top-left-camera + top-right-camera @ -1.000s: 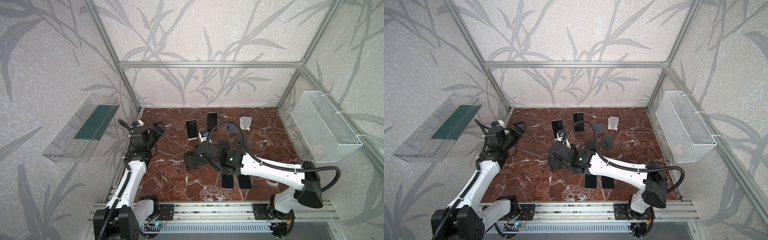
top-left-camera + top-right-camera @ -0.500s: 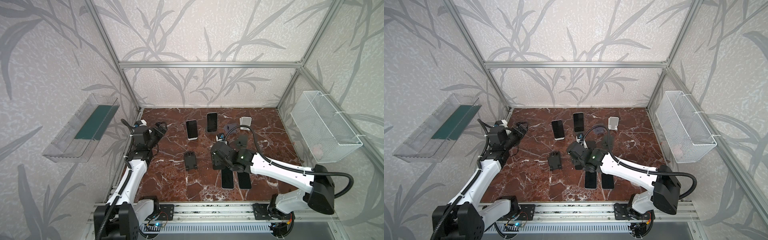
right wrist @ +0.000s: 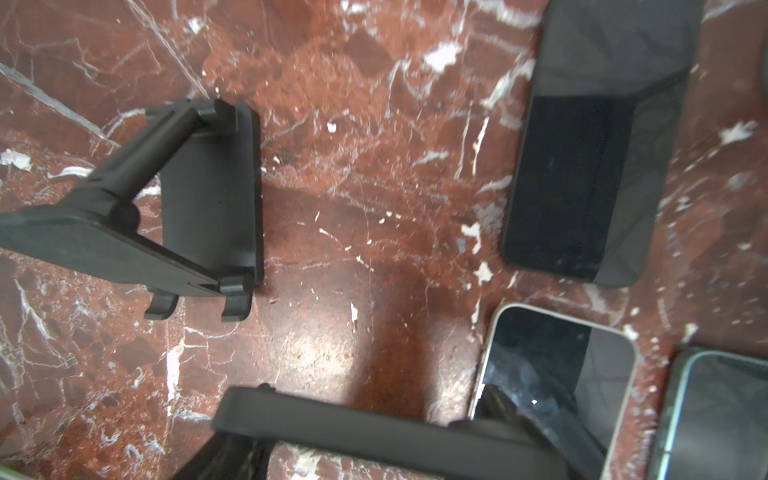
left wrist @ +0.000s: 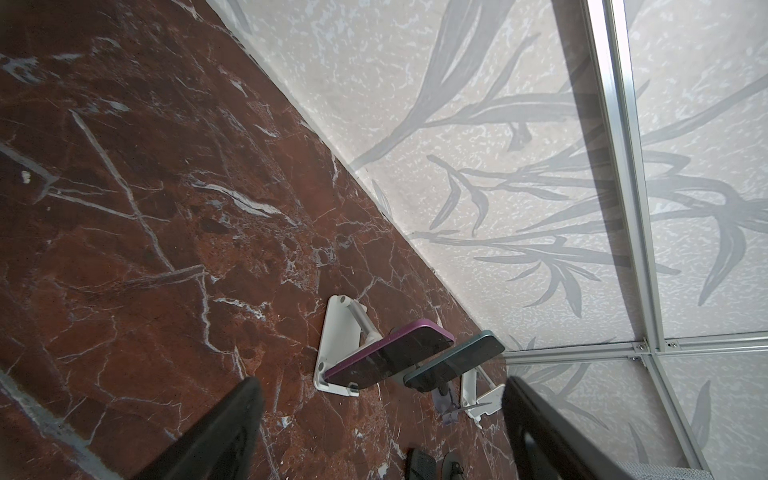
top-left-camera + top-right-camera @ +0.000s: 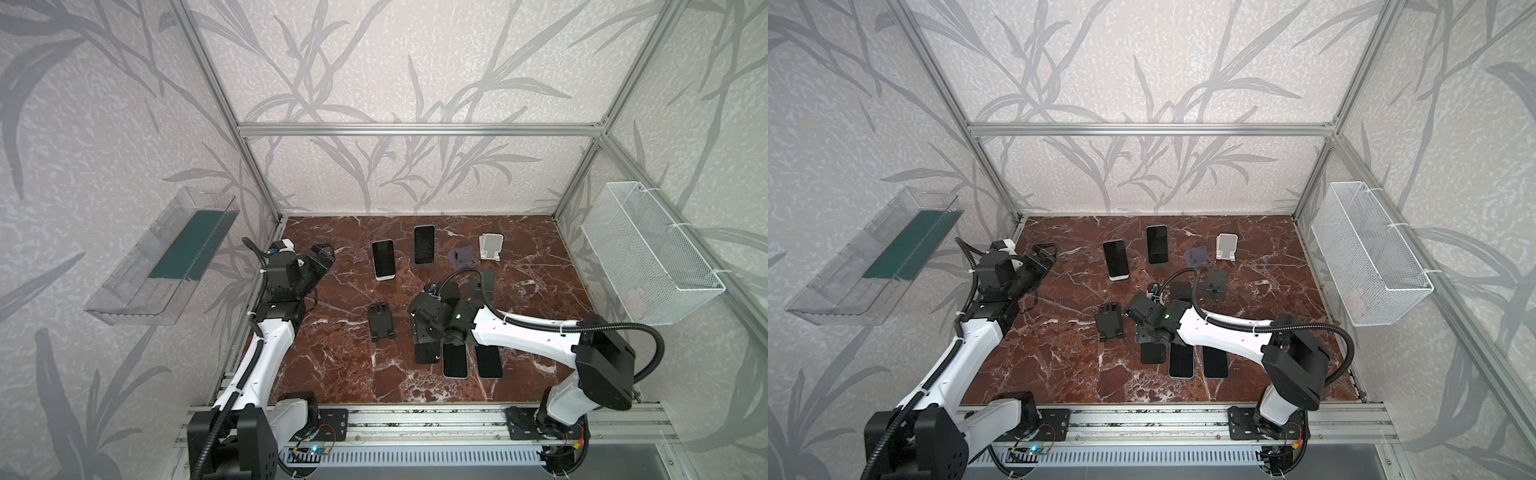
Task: Remove the phone from the phone stand
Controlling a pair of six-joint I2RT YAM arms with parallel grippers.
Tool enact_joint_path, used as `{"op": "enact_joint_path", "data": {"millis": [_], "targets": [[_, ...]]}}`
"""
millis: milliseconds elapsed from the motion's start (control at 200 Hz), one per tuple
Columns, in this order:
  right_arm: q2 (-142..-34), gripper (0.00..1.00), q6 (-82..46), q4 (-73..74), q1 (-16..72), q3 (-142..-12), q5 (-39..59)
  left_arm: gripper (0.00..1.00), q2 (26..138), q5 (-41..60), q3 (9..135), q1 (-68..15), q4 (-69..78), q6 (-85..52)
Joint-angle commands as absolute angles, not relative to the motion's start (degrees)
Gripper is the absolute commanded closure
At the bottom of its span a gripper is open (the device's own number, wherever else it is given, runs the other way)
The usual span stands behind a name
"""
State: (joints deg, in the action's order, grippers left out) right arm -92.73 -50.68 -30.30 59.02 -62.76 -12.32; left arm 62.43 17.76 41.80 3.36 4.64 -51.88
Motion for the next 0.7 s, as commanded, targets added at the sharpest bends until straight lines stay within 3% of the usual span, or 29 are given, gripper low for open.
{"op": "enact_joint_path", "data": {"millis": [0, 695], "targets": [[-92.8, 0.36, -53.7, -30.2, 59.1, -61.8, -10.5, 0.11, 63.8, 19.0, 42.8, 2.5, 4.6, -51.8], [-102.5, 0.33, -54.8, -28.5, 59.2, -61.6, -8.8, 0.11, 63.7, 21.1, 42.8, 1.6, 5.6, -53.3]]}}
